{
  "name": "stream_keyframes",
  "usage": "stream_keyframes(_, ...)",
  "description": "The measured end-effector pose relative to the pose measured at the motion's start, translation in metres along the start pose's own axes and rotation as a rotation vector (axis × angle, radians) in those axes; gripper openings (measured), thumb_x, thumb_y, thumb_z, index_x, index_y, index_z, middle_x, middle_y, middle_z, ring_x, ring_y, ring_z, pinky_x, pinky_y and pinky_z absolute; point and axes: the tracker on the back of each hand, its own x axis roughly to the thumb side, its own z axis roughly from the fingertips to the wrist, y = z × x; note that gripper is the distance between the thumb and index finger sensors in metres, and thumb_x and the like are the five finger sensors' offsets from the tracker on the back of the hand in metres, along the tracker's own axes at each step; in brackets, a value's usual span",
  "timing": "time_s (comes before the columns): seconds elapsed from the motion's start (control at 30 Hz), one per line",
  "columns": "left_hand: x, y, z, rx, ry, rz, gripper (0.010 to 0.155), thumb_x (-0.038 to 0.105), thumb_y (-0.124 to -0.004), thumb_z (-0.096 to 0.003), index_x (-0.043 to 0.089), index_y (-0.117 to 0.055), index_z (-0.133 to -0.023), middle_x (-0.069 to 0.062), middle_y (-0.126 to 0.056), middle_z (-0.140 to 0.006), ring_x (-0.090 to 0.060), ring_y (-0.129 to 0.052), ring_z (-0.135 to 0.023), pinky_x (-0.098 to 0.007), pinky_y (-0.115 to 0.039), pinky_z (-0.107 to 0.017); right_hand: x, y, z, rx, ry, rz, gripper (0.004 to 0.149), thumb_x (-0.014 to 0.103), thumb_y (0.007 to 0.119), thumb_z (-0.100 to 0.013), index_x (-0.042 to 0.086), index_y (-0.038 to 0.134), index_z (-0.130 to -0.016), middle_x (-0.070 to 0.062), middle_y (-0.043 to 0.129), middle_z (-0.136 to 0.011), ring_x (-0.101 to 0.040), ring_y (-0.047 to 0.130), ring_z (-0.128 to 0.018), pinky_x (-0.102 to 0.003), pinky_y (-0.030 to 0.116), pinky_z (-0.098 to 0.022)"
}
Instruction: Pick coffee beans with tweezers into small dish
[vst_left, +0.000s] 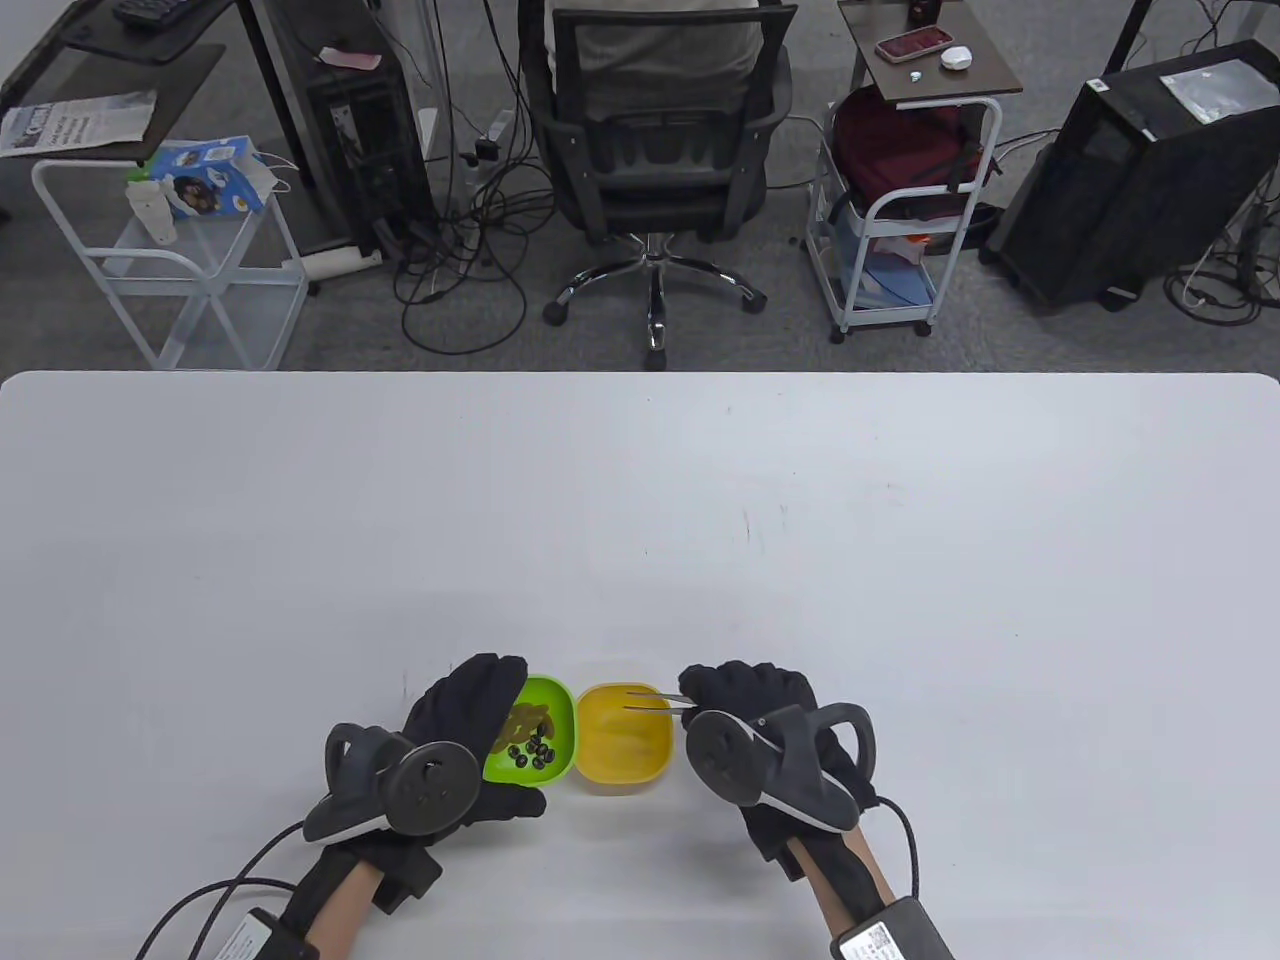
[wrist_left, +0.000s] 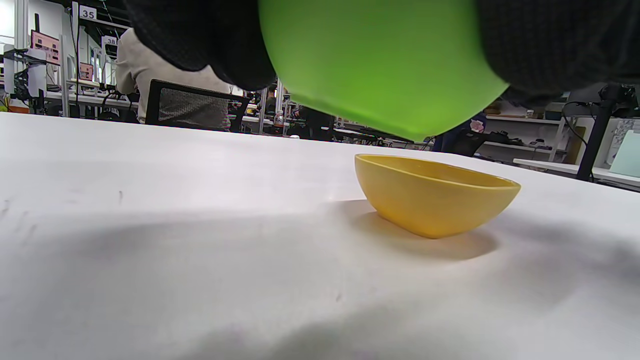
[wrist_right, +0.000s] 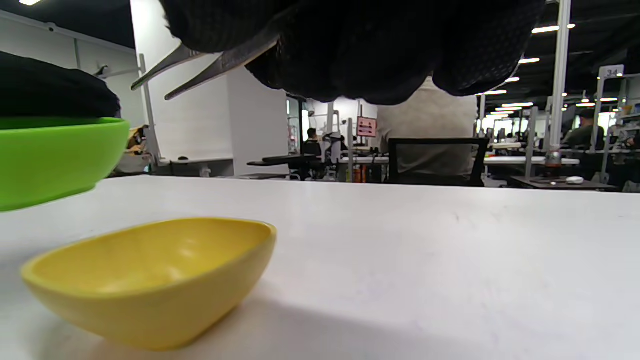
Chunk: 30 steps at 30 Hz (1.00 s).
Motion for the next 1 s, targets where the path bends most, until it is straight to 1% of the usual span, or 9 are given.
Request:
stream_keyframes(0.1,0.001,-0.002,-0.001,-0.01,0.0,-0.03,0.113,0.068,-0.079,-0.0343,-0.001,-0.047,-0.118,-0.034,-0.06,-0.119,-0.048,-0.083,-0.098,-0.064,-0.071,-0.074,0.018,-0.003,-0.009,-0.021,-0.034,-0.025,0.045,0.039,0.067,-0.047,0.028,0.071,-0.09,0.0,0.089,-0.071,-0.022,0.093,-0.055,-0.055,0.074,-0.067)
stream_keyframes(0.17,0.002,-0.002,-0.001,-0.013,0.002,-0.034,0.113,0.068,-0.079,-0.0345,-0.001,-0.047,-0.118,-0.034,-0.06,-0.119,-0.048,-0.083,-0.098,-0.064,-0.071,-0.074,0.029,-0.002,-0.014,0.009,-0.056,-0.006,0.045,0.039,0.067,-0.046,0.03,0.072,-0.09,0.0,0.089,-0.071,-0.022,0.093,-0.056,-0.054,0.073,-0.068)
stream_keyframes(0.33,0.002,-0.001,-0.001,-0.003,0.001,-0.054,0.113,0.068,-0.079,-0.0342,-0.001,-0.047,-0.118,-0.034,-0.06,-0.119,-0.048,-0.083,-0.098,-0.064,-0.071,-0.074,0.05,0.001,-0.02,-0.012,-0.096,0.024,0.044,0.04,0.069,-0.045,0.03,0.075,-0.088,0.001,0.091,-0.069,-0.022,0.094,-0.054,-0.053,0.074,-0.068)
stream_keyframes(0.47,0.003,-0.001,-0.001,-0.003,0.003,-0.046,0.113,0.068,-0.079,-0.0342,-0.001,-0.047,-0.118,-0.034,-0.06,-0.119,-0.048,-0.083,-0.098,-0.064,-0.071,-0.074,0.057,0.006,-0.02,-0.045,-0.114,0.038,0.043,0.04,0.071,-0.045,0.03,0.078,-0.087,0.002,0.091,-0.068,-0.021,0.094,-0.053,-0.053,0.074,-0.068)
stream_keyframes(0.57,0.003,0.0,-0.001,0.003,0.0,-0.042,0.113,0.068,-0.079,-0.0342,-0.001,-0.047,-0.118,-0.034,-0.06,-0.119,-0.047,-0.083,-0.098,-0.064,-0.071,-0.074,0.06,0.01,-0.019,-0.058,-0.125,0.092,0.044,0.04,0.072,-0.045,0.03,0.078,-0.086,0.002,0.09,-0.068,-0.021,0.093,-0.053,-0.052,0.074,-0.068)
stream_keyframes(0.67,0.005,-0.001,-0.001,0.001,-0.006,-0.052,0.113,0.068,-0.079,-0.0341,-0.001,-0.047,-0.118,-0.034,-0.06,-0.119,-0.048,-0.083,-0.098,-0.064,-0.071,-0.074,0.064,0.013,-0.018,-0.057,-0.138,0.094,0.044,0.04,0.071,-0.045,0.03,0.078,-0.087,0.002,0.089,-0.068,-0.021,0.092,-0.054,-0.053,0.074,-0.068)
stream_keyframes(1.0,0.007,-0.001,-0.002,0.003,-0.006,-0.057,0.113,0.068,-0.079,-0.034,0.0,-0.047,-0.118,-0.034,-0.06,-0.119,-0.048,-0.083,-0.098,-0.064,-0.071,-0.074,0.072,0.011,-0.018,-0.073,-0.155,0.194,0.043,0.039,0.071,-0.046,0.029,0.077,-0.087,0.001,0.088,-0.069,-0.022,0.091,-0.054,-0.054,0.073,-0.069)
